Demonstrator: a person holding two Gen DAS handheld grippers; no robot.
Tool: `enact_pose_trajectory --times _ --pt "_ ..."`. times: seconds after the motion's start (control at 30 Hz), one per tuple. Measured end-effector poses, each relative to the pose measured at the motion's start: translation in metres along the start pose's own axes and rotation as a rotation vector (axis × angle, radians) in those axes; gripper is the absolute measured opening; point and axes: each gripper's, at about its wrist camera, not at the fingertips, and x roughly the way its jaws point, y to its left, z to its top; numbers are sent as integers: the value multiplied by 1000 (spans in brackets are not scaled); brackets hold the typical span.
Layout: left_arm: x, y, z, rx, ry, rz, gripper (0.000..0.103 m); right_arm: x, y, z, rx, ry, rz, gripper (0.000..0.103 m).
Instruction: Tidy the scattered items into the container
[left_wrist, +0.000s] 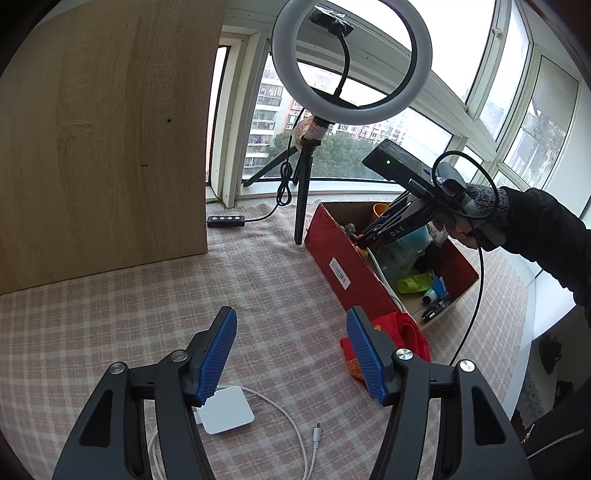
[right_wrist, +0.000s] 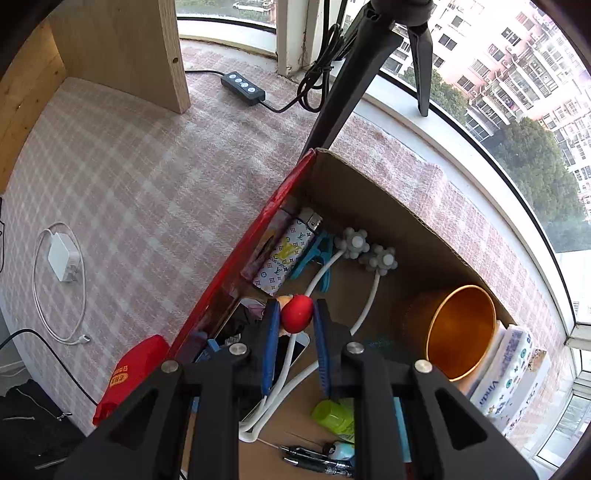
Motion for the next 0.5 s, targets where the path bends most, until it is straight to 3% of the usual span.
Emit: enact_pose_trajectory --times 0.23,0.43,0.5 --pt "3 -3 0 5 8 -7 60 17 -19 -6 42 31 -49 18" --pt "2 -4 1 6 5 -10 60 0 -23 -15 60 -14 26 18" --pt "2 -4 1 7 4 -11 60 -3 -19 -15 42 -15 12 18"
